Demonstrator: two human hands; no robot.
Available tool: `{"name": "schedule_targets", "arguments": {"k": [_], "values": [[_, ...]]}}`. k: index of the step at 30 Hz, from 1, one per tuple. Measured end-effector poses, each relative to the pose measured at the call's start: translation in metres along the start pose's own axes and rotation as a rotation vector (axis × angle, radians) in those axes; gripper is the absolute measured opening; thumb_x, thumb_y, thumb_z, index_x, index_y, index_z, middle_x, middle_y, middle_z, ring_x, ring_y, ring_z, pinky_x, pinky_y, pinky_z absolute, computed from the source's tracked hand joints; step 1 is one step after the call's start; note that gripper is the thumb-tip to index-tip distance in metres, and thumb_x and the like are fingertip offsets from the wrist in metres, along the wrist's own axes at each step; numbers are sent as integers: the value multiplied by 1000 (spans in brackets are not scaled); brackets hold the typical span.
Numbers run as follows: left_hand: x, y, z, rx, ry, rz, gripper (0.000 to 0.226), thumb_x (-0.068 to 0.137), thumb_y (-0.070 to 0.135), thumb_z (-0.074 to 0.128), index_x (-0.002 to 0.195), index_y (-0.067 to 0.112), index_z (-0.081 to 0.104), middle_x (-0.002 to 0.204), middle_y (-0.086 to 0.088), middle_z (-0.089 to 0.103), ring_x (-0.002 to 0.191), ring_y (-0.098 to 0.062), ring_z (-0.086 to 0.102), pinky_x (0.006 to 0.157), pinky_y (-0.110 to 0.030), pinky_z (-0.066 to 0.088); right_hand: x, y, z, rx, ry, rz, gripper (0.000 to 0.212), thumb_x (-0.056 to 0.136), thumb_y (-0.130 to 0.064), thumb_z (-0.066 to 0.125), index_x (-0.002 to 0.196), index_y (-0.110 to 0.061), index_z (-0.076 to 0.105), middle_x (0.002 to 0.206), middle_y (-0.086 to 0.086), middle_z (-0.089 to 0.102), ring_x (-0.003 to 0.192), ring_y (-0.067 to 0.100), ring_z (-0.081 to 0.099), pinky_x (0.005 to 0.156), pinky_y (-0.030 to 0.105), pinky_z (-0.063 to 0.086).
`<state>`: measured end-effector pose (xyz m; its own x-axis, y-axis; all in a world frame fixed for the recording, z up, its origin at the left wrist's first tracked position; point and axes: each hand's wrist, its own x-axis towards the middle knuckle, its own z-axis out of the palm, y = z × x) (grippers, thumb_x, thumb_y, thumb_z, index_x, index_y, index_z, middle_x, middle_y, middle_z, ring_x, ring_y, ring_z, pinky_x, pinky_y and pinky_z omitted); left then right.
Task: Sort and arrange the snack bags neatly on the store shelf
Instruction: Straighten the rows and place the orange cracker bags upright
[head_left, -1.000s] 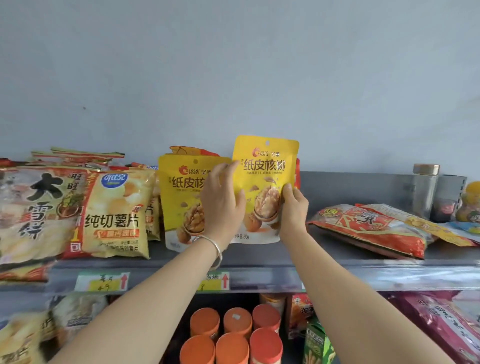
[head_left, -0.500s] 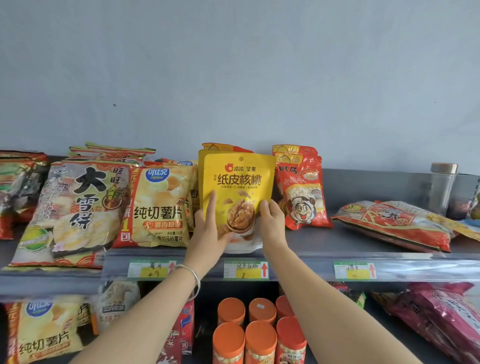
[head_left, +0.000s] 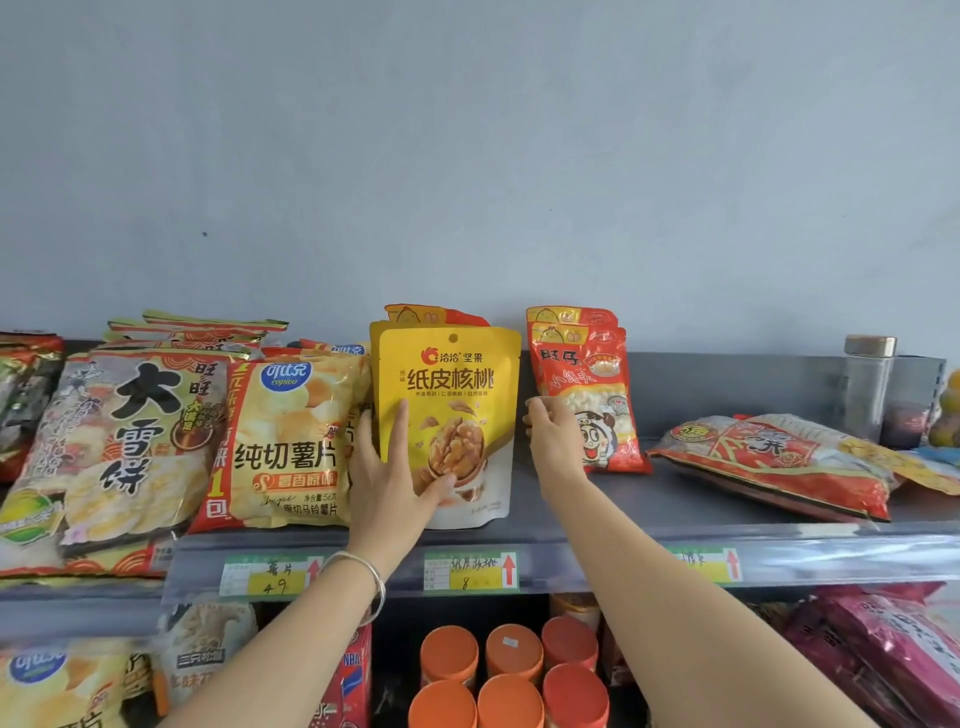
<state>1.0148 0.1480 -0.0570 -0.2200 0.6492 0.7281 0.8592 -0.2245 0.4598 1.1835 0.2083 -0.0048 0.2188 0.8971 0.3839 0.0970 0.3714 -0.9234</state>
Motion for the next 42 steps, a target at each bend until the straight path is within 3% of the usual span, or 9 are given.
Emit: {"name": "schedule_targets", "arguments": {"k": [7,12,18,23,32,34,37,39,42], "values": [[24,31,-8,272,333,243,83,79,36,69,146,27,21,151,-21,11,140,-40,16,111,-55,12,35,3,14,31,-64,-10,17,98,-21,44,110,-17,56,90,-5,56,87,16,54,73,31,42],[34,67,8,560,237,668,56,69,15,80,121,22,59,134,-15,49,129,-38,42,109,-56,20,61,16,6,-39,-114,-32,19,95,-17,47,110,-15,58,96,1,59,92,20,56,84,36,46],[35,94,33,700,95,674,27,76,15,72,101,23,68,122,-6,62,124,-31,51,107,-57,27,91,31,-5,-195,-303,-152,29,91,-12,52,119,-10,58,98,5,64,97,26,62,87,42,50],[41,97,36,750,107,708,20,77,13,67,93,24,70,115,-2,65,120,-28,54,108,-57,27,107,35,9,-359,-452,-258,41,88,-16,55,129,-17,54,118,7,63,110,25,58,84,30,42],[42,86,37,747,117,761,25,72,12,69,92,26,68,116,-2,63,123,-26,47,109,-48,23,122,40,41,-354,-523,-398,60,92,-25,52,147,-30,31,139,10,48,124,31,49,98,47,44],[43,85,37,728,126,766,26,71,12,69,92,26,68,116,-3,63,123,-25,42,108,-47,25,126,39,45,-302,-553,-370,47,92,-24,52,138,-27,44,130,8,56,116,30,54,92,47,47],[45,84,38,728,129,770,27,70,11,71,93,26,69,117,-3,63,122,-25,40,106,-47,26,126,38,52,-197,-520,-289,9,93,-23,49,92,-23,58,82,-1,62,80,24,59,61,32,46],[46,83,38,726,128,774,27,70,12,71,94,25,69,117,-4,64,122,-25,41,106,-47,26,126,37,54,-154,-432,-219,22,96,-31,46,77,-23,54,67,-7,55,65,17,54,52,26,33],[46,83,37,717,129,779,23,74,13,67,94,25,69,116,-4,64,121,-25,41,106,-47,26,129,33,55,-95,-315,-117,30,98,-34,44,76,-20,59,64,-7,56,60,12,53,49,25,32]]}}
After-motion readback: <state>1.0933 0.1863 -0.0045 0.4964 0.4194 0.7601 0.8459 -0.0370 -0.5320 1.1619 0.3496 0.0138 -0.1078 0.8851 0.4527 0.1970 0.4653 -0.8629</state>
